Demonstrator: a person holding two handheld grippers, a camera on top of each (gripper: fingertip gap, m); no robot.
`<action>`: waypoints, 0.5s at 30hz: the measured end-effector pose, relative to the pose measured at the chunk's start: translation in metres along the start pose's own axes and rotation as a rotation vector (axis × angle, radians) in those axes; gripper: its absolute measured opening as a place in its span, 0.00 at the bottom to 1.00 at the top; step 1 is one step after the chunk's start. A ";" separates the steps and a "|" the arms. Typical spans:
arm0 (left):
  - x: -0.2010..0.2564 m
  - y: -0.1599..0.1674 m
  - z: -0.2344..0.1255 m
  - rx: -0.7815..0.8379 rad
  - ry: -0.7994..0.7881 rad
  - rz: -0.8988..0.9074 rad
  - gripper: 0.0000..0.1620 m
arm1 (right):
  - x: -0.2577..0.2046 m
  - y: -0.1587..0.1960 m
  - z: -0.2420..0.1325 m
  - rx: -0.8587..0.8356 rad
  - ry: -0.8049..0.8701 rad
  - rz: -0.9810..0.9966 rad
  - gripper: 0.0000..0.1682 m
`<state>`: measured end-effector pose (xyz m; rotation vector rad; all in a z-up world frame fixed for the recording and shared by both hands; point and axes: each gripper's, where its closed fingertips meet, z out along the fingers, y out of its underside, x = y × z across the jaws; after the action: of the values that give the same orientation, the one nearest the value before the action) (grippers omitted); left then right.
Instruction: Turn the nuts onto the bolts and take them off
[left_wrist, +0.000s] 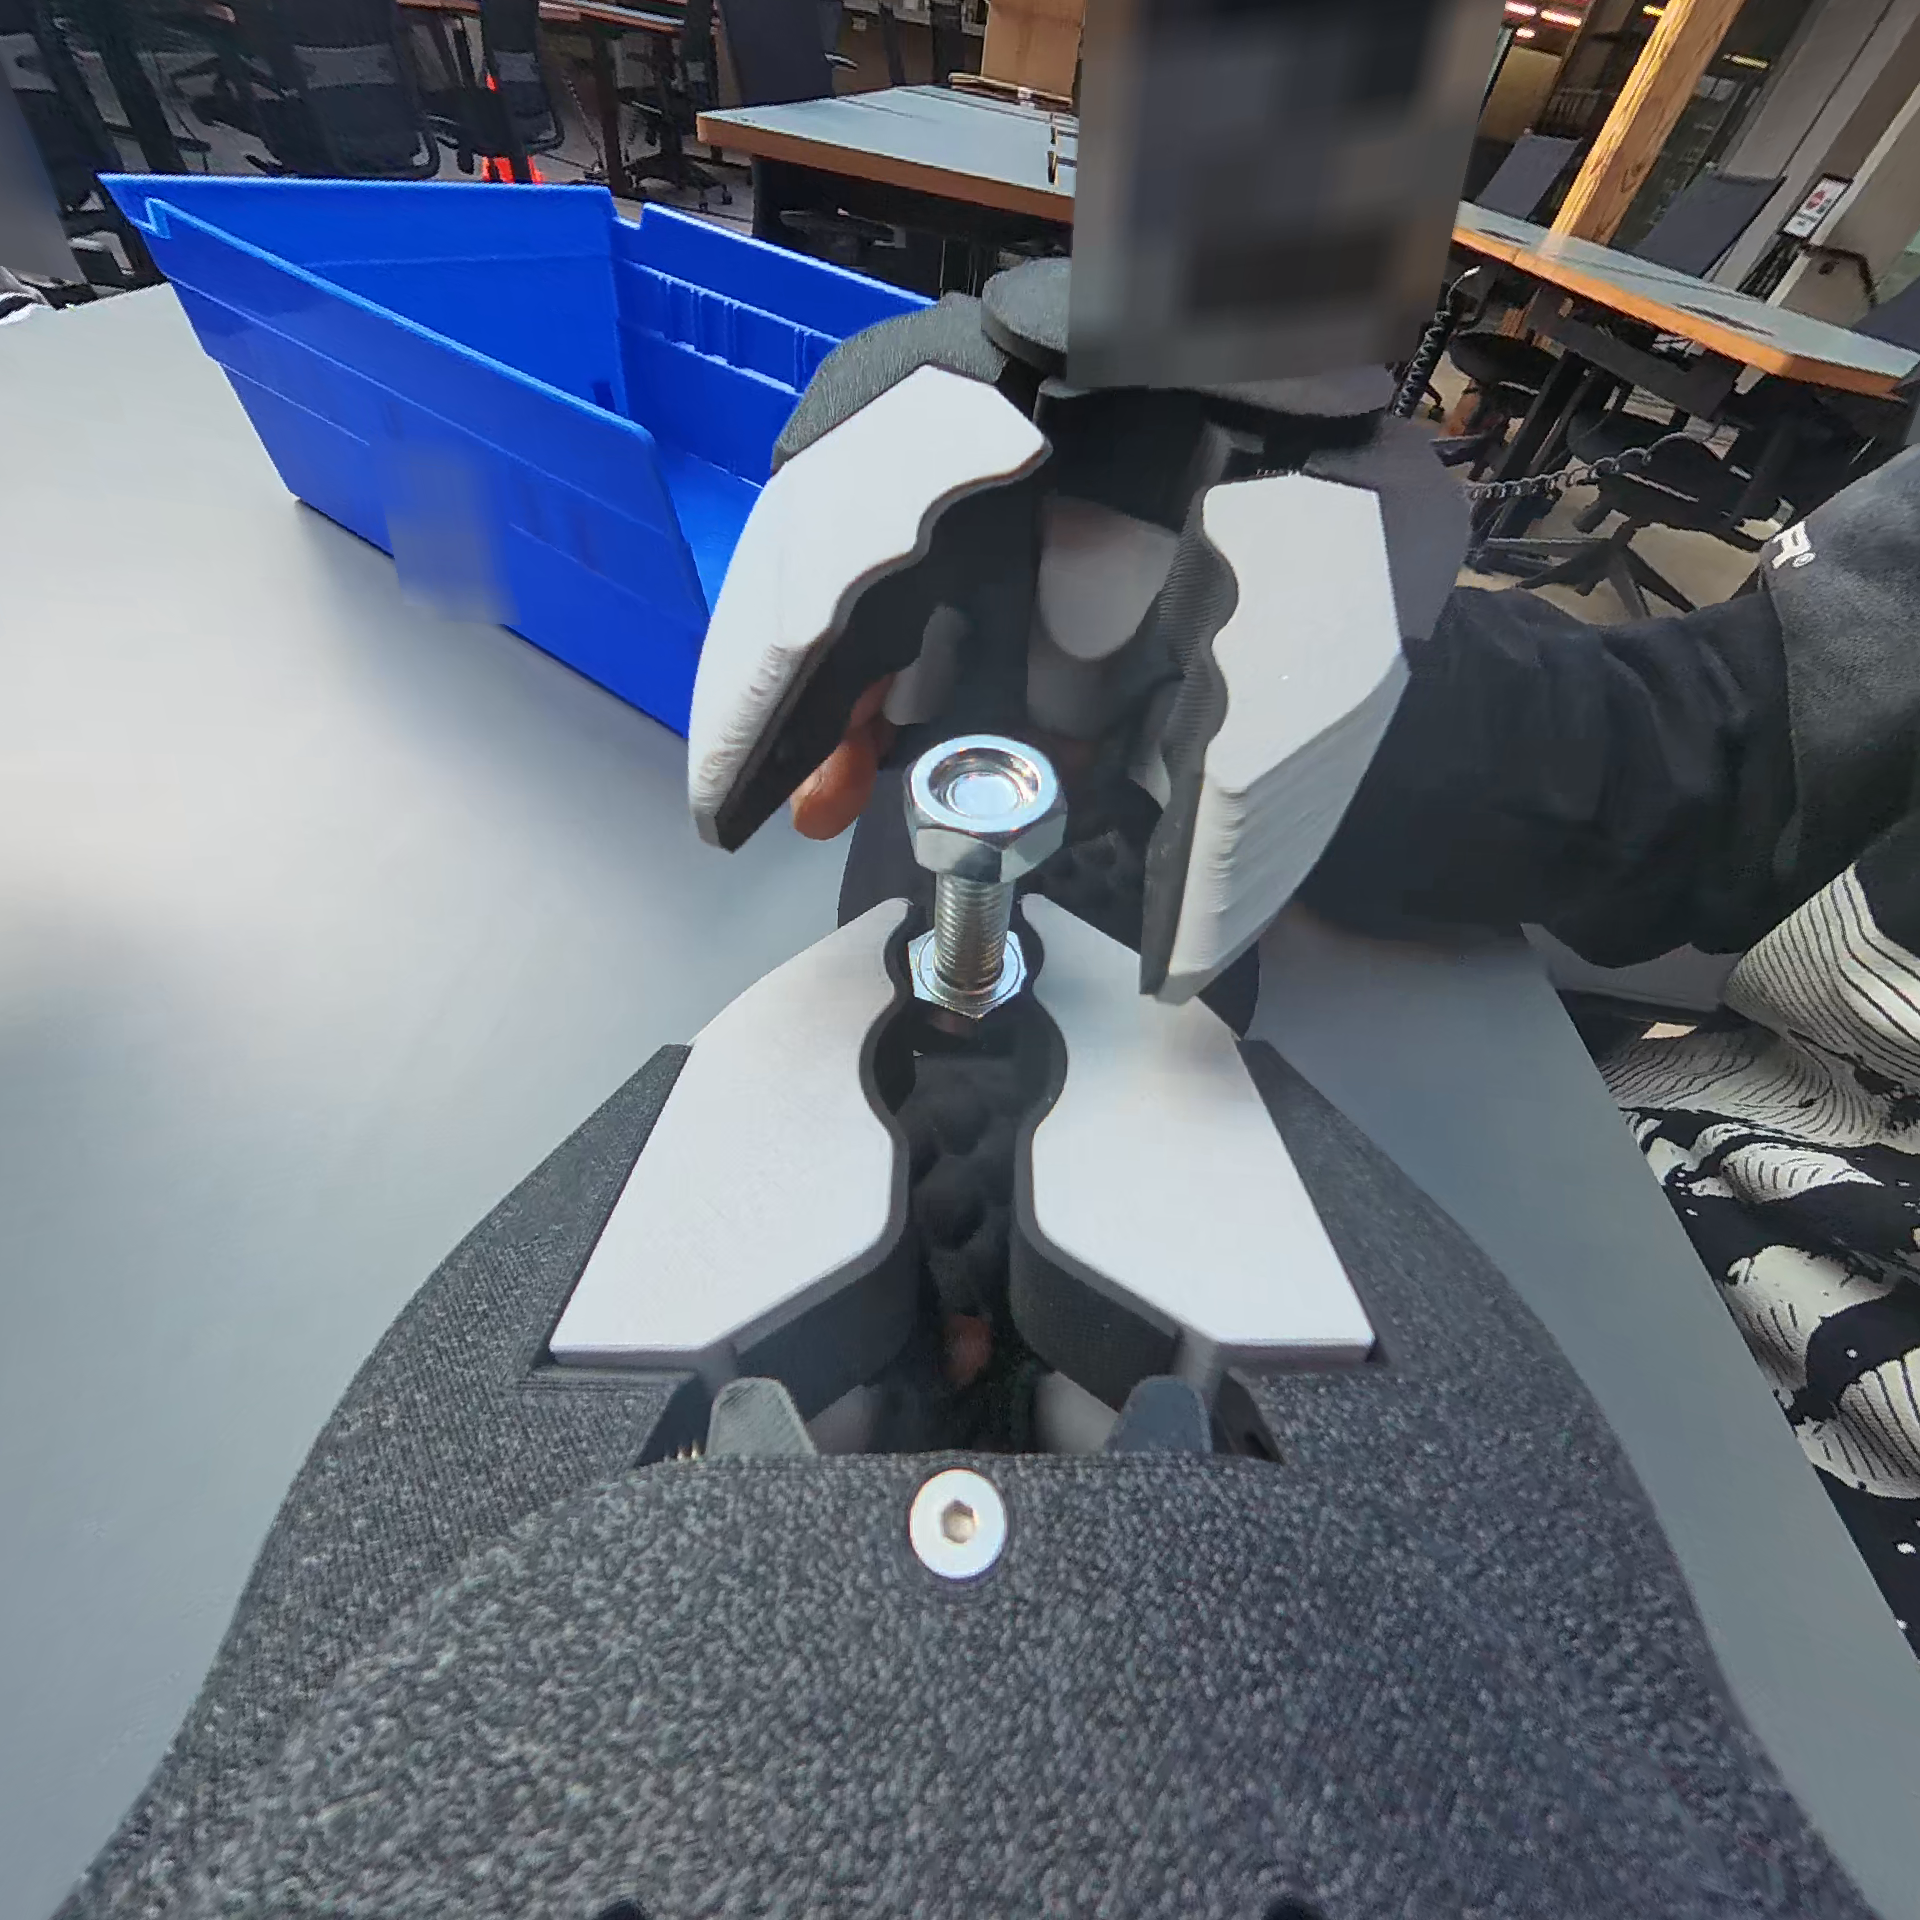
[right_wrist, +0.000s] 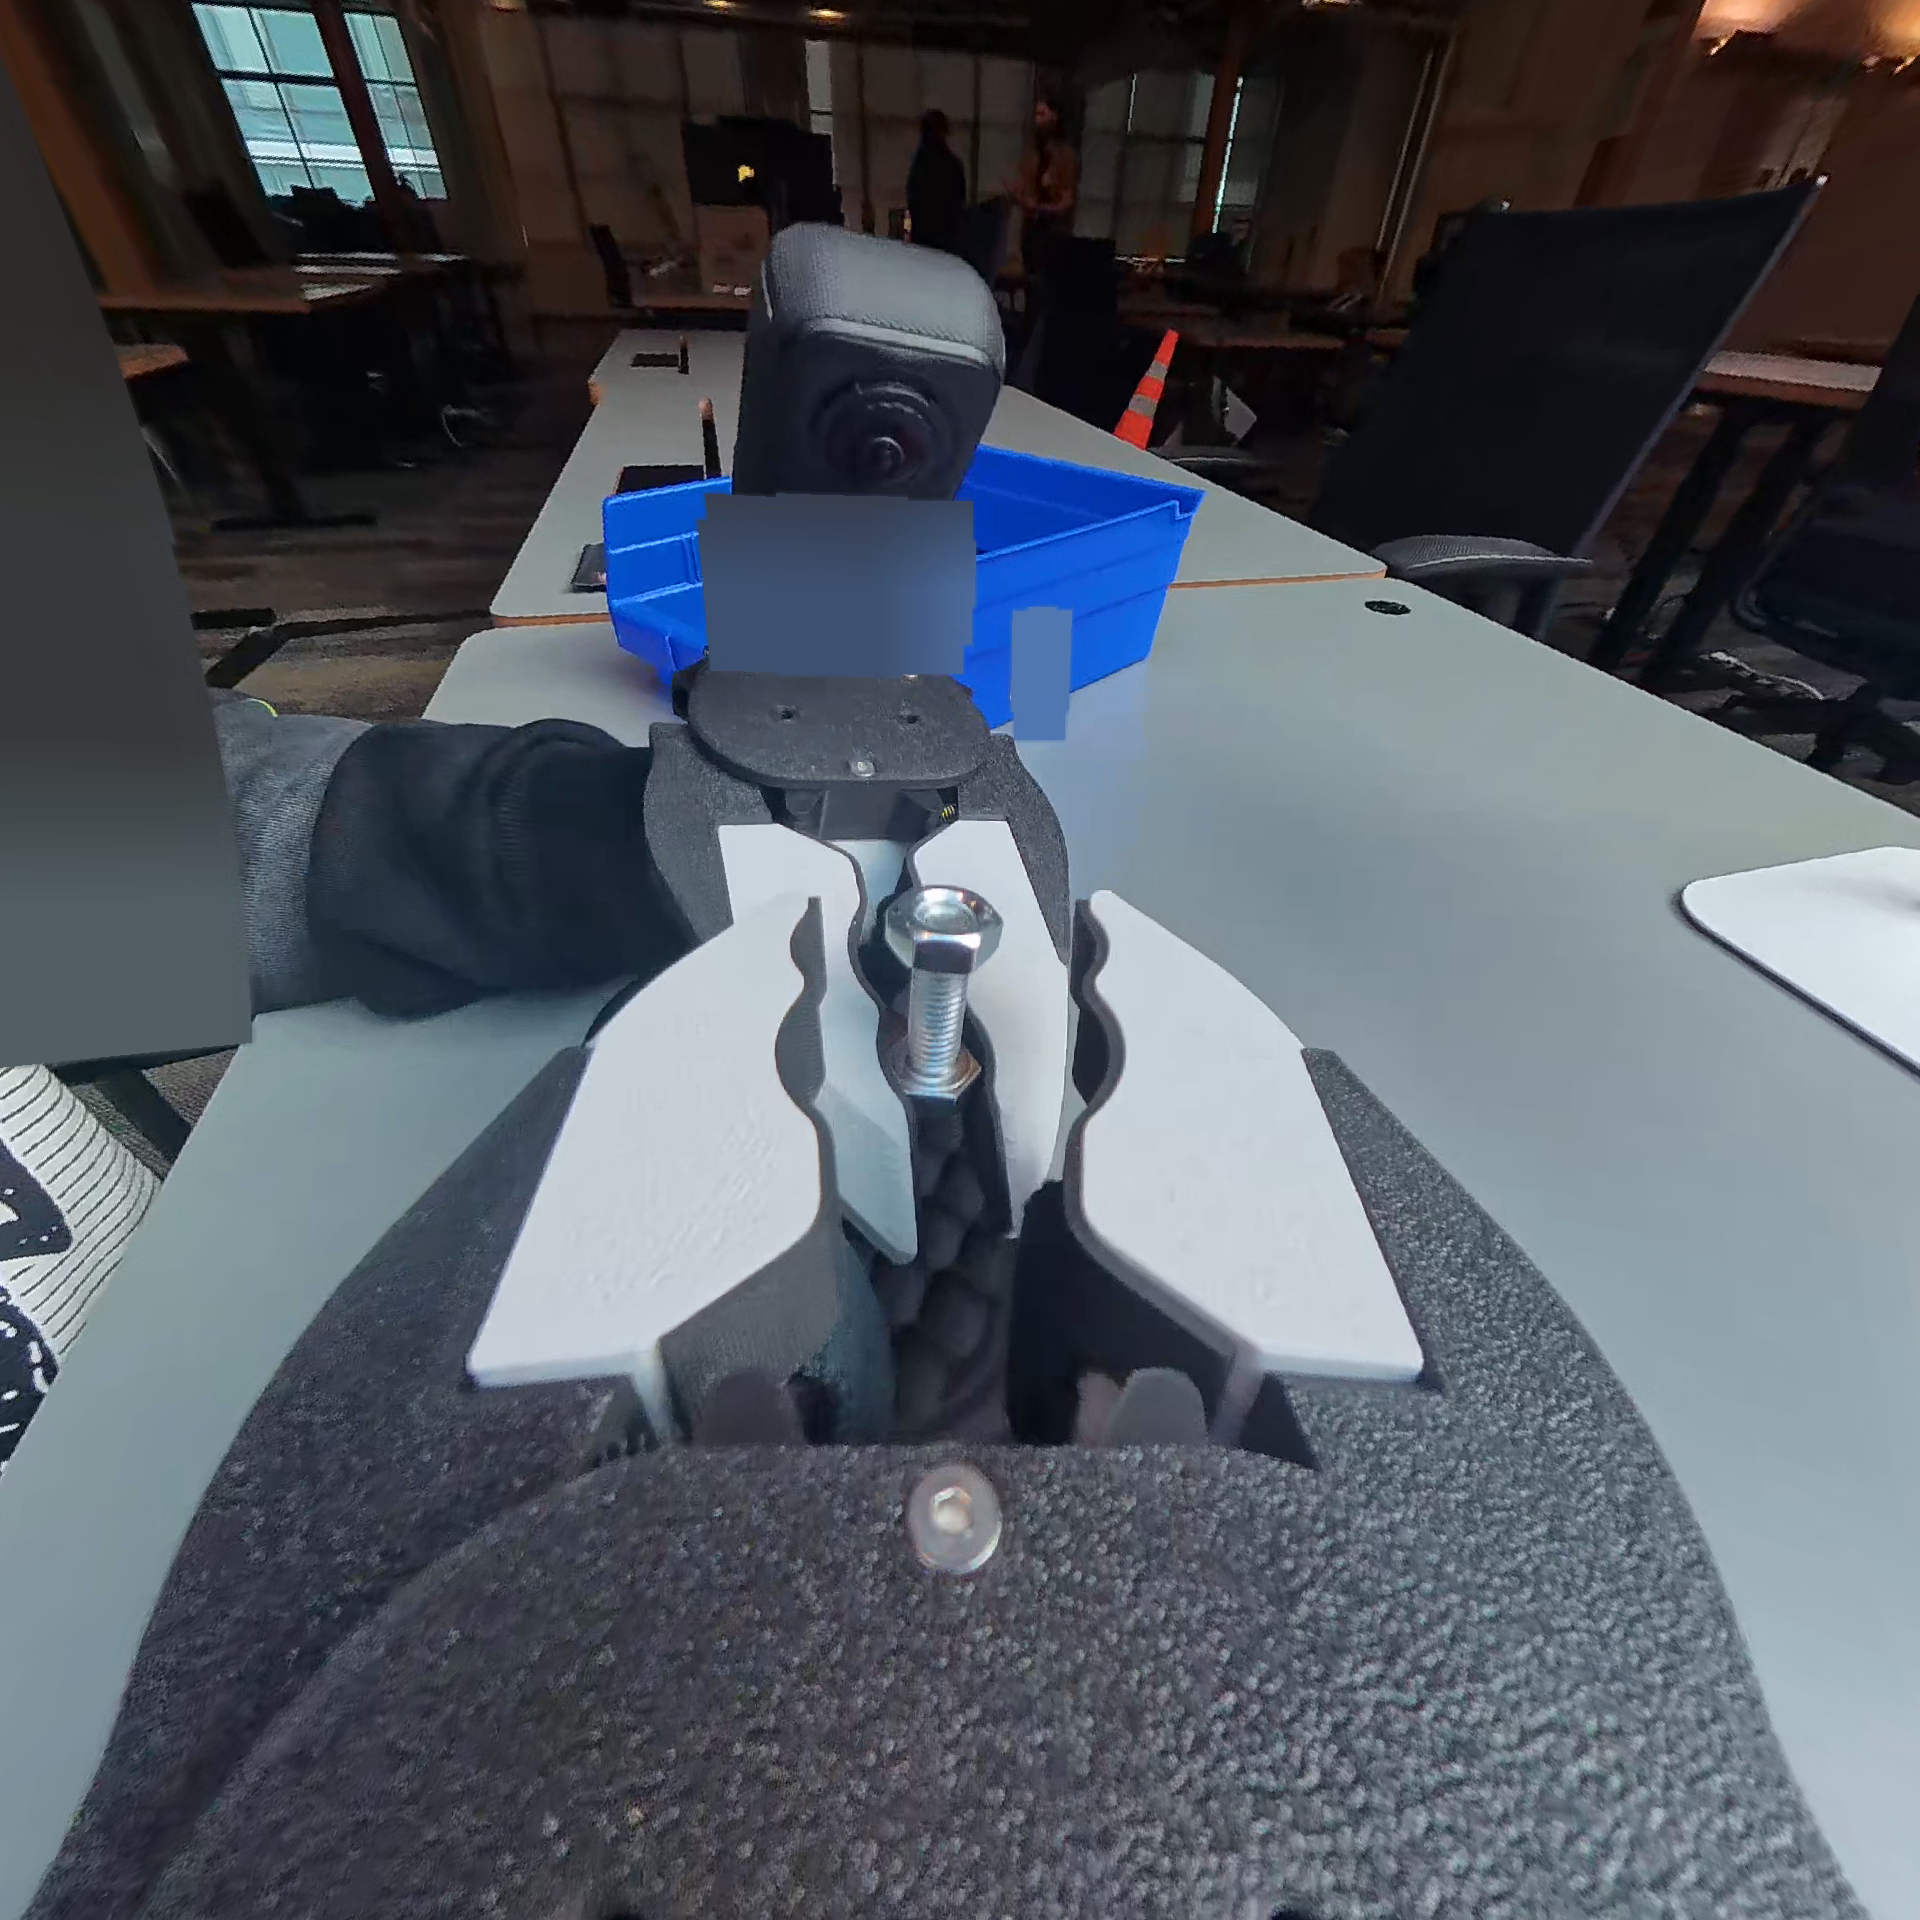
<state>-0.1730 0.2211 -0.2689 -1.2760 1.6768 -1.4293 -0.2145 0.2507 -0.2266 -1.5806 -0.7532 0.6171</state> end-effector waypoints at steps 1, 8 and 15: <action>-0.001 -0.001 -0.001 0.012 0.001 -0.008 0.09 | 0.001 0.002 -0.002 -0.009 0.000 -0.004 0.24; -0.002 -0.003 -0.003 0.026 0.002 -0.018 0.09 | -0.002 0.008 -0.002 -0.026 -0.028 -0.033 0.05; -0.001 -0.007 -0.004 0.047 0.012 -0.023 0.13 | -0.001 0.000 -0.003 0.057 -0.054 0.046 0.05</action>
<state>-0.1746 0.2238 -0.2616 -1.2668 1.6317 -1.4842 -0.2132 0.2483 -0.2262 -1.5378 -0.7350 0.7115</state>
